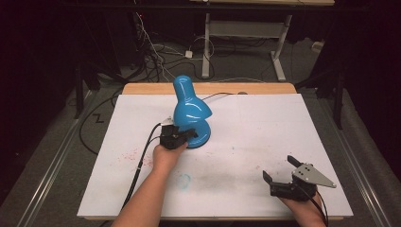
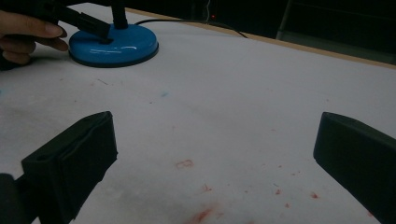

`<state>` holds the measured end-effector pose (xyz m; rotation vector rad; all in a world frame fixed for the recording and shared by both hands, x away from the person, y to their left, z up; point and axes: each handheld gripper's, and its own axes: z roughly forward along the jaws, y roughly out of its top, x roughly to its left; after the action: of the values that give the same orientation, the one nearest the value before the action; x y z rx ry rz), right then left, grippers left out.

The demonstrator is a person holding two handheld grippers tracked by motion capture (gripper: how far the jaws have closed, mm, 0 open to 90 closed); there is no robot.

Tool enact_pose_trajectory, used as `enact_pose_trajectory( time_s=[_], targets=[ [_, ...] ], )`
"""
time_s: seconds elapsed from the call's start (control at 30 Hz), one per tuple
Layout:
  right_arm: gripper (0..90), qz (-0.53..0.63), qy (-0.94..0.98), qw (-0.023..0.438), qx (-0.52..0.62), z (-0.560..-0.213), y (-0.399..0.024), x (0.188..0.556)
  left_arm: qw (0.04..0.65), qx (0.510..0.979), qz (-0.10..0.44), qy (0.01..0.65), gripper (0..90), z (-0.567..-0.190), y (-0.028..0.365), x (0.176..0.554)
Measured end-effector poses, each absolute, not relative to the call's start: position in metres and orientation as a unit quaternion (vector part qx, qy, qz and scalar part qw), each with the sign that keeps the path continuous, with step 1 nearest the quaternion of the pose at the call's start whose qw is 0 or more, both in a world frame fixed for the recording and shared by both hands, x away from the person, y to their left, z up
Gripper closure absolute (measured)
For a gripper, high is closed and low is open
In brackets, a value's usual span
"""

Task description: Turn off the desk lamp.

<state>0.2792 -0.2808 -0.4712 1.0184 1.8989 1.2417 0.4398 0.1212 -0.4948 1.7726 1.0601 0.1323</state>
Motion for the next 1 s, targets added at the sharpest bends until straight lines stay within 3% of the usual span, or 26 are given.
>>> enact_pose_trajectory(
  time_s=[0.07,0.1,0.13,0.17,0.2,0.23,0.27,0.67,1.0],
  targets=[
    [0.3,0.473,0.723,0.322,0.387,-0.471,-0.281,0.279,0.529,0.710,0.052,0.462,88.4,-0.495,0.116,0.439],
    [0.3,0.473,0.723,0.321,0.387,-0.471,-0.281,0.279,0.511,0.735,0.058,0.442,88.5,-0.494,0.121,0.439],
    [0.3,0.473,0.723,0.321,0.387,-0.471,-0.281,0.280,0.535,0.702,0.054,0.466,88.5,-0.495,0.113,0.438],
    [0.3,0.473,0.723,0.321,0.388,-0.471,-0.281,0.280,0.508,0.738,0.060,0.440,88.4,-0.494,0.121,0.439],
    [0.3,0.474,0.722,0.322,0.389,-0.471,-0.281,0.280,0.531,0.707,0.056,0.464,88.5,-0.495,0.114,0.437],
    [0.3,0.474,0.722,0.321,0.389,-0.471,-0.281,0.280,0.532,0.706,0.056,0.463,88.4,-0.494,0.115,0.437],
    [0.3,0.474,0.721,0.322,0.389,-0.471,-0.281,0.281,0.510,0.738,0.062,0.439,88.4,-0.493,0.122,0.438],
    [0.3,0.474,0.721,0.322,0.389,-0.471,-0.281,0.281,0.507,0.745,0.083,0.425,88.4,-0.484,0.140,0.424],
    [0.3,0.475,0.718,0.322,0.393,-0.470,-0.283,0.281,0.497,0.762,0.084,0.407,88.4,-0.481,0.165,0.388]
  ],
)
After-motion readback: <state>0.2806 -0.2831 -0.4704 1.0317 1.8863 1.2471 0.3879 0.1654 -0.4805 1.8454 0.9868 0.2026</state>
